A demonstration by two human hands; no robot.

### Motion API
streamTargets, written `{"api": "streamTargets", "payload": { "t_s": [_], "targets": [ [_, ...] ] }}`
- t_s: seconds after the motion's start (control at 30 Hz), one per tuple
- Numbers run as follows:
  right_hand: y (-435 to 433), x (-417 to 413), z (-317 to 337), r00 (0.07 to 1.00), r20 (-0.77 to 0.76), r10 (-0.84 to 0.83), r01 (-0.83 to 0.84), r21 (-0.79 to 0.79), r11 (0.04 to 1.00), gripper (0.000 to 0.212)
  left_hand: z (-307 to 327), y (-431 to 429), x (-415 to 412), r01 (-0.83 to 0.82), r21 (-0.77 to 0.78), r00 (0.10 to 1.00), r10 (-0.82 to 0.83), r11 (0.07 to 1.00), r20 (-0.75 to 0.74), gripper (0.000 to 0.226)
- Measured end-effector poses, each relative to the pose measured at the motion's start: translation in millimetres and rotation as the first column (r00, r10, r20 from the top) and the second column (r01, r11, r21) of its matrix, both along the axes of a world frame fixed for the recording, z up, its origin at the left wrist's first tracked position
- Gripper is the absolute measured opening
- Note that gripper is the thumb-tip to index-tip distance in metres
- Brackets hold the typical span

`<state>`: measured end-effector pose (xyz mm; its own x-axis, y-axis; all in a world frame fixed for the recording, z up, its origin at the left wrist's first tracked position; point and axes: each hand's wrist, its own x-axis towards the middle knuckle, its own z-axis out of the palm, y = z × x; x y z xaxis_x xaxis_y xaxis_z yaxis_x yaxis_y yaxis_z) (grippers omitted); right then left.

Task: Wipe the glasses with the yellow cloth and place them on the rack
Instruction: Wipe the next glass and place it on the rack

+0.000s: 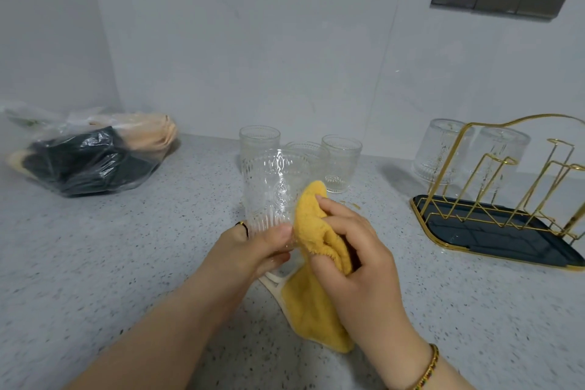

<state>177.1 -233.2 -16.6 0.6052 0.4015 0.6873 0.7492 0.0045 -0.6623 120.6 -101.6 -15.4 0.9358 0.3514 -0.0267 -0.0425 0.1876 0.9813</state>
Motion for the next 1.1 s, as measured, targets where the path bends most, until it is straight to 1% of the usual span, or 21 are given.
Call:
{"api": "streamTargets", "payload": {
  "t_s": [0.07,0.13,0.2,0.27,0.3,0.37,0.43,0.5,0.53,0.6,0.67,0.7,0.77,0.8,0.87,0.93,1.0,1.07,1.1],
  "targets": [
    [-4.1,-0.5,6.2,0.991,-0.134,0.026,-0.014,0.090,0.996,0.024,2.5,-3.4,-2.9,0.041,0.106,0.999,-0.041,0.994,0.004,0.058],
    [-9.0,-0.8,13.7,0.980,-0.199,0.022,0.015,0.182,0.983,0.029,5.0,-10.8,-6.4,0.088,0.145,0.996,-0.091,0.985,0.016,0.046],
    [-13.7,-0.4,20.0,0.973,-0.230,0.006,0.047,0.224,0.974,0.025,5.3,-16.4,-8.1,0.113,0.156,0.993,-0.118,0.981,0.021,0.047],
    [-15.3,0.1,22.4,0.953,-0.300,0.039,0.031,0.226,0.974,0.011,4.8,-18.3,-8.5,0.079,0.161,0.996,-0.084,0.984,0.024,0.057],
    [-14.5,1.0,22.0,0.937,-0.345,0.062,0.012,0.209,0.978,0.006,4.9,-17.9,-8.2,0.056,0.160,0.997,-0.062,0.986,0.035,0.062],
    [-11.7,2.6,18.5,0.921,-0.383,0.075,-0.021,0.141,0.990,0.009,5.6,-13.8,-6.1,0.009,0.118,0.997,-0.018,0.993,0.079,0.062],
    [-7.5,1.5,13.4,0.928,-0.366,0.072,-0.048,0.072,0.996,0.016,6.2,-6.7,-3.3,-0.048,0.047,0.991,0.042,0.998,0.127,0.058],
    [-4.4,-1.6,9.4,0.950,-0.305,0.071,-0.063,0.036,0.997,0.018,7.7,-0.7,-1.7,-0.089,0.043,0.987,0.083,0.995,0.136,0.061],
    [-4.0,-3.7,8.7,0.960,-0.274,0.062,-0.055,0.030,0.998,0.018,8.1,0.6,-1.8,-0.097,0.074,0.988,0.087,0.993,0.126,0.063],
    [-5.1,-5.6,9.2,0.979,-0.204,0.025,-0.015,0.053,0.998,0.032,8.0,-0.3,-4.0,-0.094,0.154,0.993,0.082,0.984,0.084,0.066],
    [-8.1,-5.3,13.2,0.988,-0.152,-0.024,0.043,0.125,0.991,0.042,7.9,-5.5,-7.1,-0.047,0.253,0.999,0.041,0.966,0.030,0.066],
    [-10.0,-3.8,15.3,0.990,-0.131,-0.045,0.066,0.163,0.984,0.043,7.8,-8.8,-8.6,-0.009,0.281,1.000,0.006,0.960,0.010,0.065],
    [-13.8,-1.4,20.0,0.987,-0.150,-0.063,0.095,0.214,0.972,0.034,7.6,-14.1,-10.7,0.061,0.282,0.998,-0.063,0.957,-0.001,0.062],
    [-15.6,-0.9,22.4,0.979,-0.198,-0.049,0.093,0.221,0.971,0.026,7.7,-15.3,-10.8,0.071,0.275,0.997,-0.075,0.959,0.004,0.062],
    [-16.6,1.7,23.2,0.951,-0.308,0.030,0.034,0.201,0.979,0.006,9.3,-14.8,-10.6,0.045,0.273,0.998,-0.053,0.961,0.024,0.062],
    [-13.5,3.4,19.8,0.925,-0.373,0.076,-0.034,0.118,0.992,0.012,9.7,-10.7,-8.8,-0.016,0.269,0.998,0.000,0.963,0.062,0.063],
    [-10.0,2.9,15.6,0.918,-0.385,0.101,-0.089,0.049,0.995,0.018,9.4,-4.1,-5.2,-0.094,0.209,0.991,0.072,0.973,0.108,0.068],
    [-7.3,-0.6,13.2,0.936,-0.328,0.129,-0.135,0.006,0.991,0.018,10.6,1.5,-2.7,-0.151,0.153,0.983,0.132,0.977,0.125,0.073],
    [-6.7,-2.2,12.1,0.951,-0.278,0.139,-0.145,-0.002,0.989,0.013,11.3,3.2,-2.0,-0.177,0.139,0.979,0.159,0.974,0.130,0.072]
  ]
}}
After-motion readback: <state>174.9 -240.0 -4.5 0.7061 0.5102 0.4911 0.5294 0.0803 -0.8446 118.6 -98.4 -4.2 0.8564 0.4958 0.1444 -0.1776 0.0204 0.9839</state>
